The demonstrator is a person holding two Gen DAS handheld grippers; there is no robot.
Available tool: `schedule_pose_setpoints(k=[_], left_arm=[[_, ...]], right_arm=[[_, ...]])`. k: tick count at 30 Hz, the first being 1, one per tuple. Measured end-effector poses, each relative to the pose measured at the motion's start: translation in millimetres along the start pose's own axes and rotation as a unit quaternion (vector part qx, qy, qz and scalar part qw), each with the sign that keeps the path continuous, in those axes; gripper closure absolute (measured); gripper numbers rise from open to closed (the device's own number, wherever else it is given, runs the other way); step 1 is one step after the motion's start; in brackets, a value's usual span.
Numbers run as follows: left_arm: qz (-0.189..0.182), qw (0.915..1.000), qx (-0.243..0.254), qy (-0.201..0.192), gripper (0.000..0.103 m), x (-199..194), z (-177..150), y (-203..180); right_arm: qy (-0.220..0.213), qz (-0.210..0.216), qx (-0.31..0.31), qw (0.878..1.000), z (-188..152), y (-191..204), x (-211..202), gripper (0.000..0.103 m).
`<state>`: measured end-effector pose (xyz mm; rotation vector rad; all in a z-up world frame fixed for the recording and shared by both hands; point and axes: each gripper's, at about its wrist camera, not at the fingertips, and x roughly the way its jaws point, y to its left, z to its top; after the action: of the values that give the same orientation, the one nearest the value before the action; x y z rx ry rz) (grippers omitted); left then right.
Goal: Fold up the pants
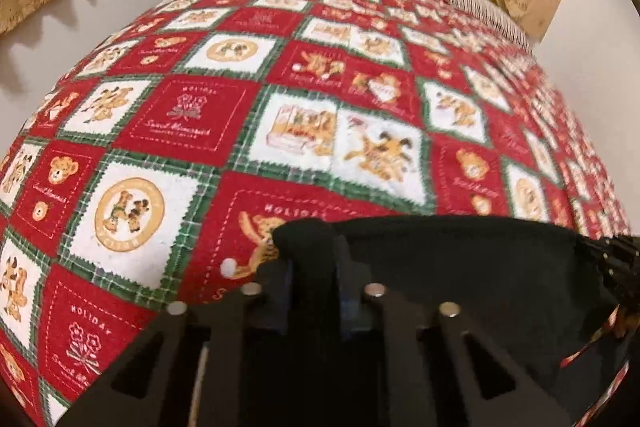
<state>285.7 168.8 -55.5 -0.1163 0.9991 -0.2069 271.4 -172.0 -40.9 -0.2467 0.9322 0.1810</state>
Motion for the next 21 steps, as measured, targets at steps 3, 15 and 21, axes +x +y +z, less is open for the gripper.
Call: schedule_pose_setpoints(k=[3, 15, 21], left_arm=[[0.006, 0.999, 0.007, -0.044, 0.085, -27.0, 0.4, -5.1], [-0.032, 0.974, 0.003, -0.224, 0.083, -158.4, -73.1, 6.8], [-0.019, 0.9737, -0.013, -0.227, 0.06, -152.7, -145.4, 27.8]], right_arm=[[-0.06, 0.003, 0.032, 0.998, 2.9, -1.2, -50.5, 0.1], [-0.194, 0.02, -0.017, 0.981, -85.8, 90.0, -186.9, 0.1], [-0.146, 0.013, -0.063, 0.987, -158.4, 138.7, -163.3, 0.1]])
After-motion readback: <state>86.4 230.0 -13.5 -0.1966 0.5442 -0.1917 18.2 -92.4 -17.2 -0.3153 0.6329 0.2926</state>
